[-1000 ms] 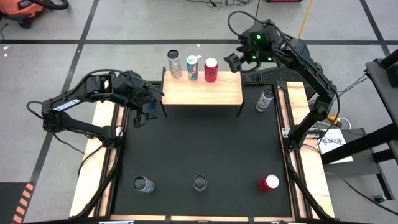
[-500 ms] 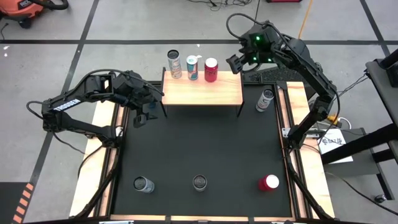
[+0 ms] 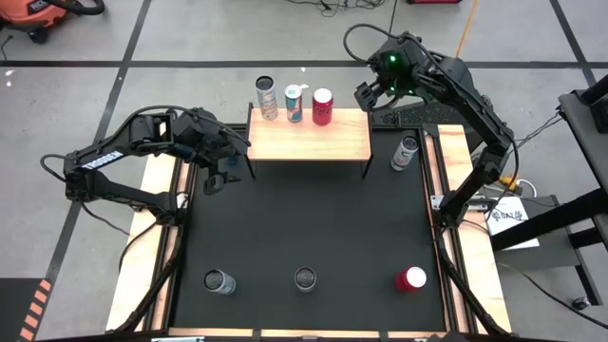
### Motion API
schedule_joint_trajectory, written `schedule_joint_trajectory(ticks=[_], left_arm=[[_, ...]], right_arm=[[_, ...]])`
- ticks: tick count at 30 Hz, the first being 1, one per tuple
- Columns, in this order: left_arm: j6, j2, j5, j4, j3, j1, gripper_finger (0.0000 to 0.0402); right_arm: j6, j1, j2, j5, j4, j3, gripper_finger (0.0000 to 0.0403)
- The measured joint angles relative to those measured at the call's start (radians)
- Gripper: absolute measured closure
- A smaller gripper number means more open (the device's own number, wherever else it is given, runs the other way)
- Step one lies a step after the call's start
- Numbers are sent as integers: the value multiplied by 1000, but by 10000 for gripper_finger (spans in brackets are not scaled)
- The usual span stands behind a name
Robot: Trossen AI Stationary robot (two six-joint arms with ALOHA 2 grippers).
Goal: Place canned beverage on shelf
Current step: Put the top white-pink soda can on the shelf
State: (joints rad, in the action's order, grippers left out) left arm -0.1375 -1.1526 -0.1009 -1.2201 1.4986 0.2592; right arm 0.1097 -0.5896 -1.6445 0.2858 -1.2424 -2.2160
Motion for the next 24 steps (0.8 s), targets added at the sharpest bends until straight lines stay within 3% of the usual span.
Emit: schedule_joint_trajectory(ticks=[10,15,19,24], left_arm=[[0,0,0,0,0,0,52],[1,0,0,0,0,0,52],[1,0,0,0,0,0,52],[2,0,0,0,0,0,52]], right_arm=[[84,-70,-3,0,-315,0,44],[115,-83,-3,-9,-326,0,44],[149,-91,-5,-101,-327,22,44],[166,-91,-5,-63,-330,144,44]])
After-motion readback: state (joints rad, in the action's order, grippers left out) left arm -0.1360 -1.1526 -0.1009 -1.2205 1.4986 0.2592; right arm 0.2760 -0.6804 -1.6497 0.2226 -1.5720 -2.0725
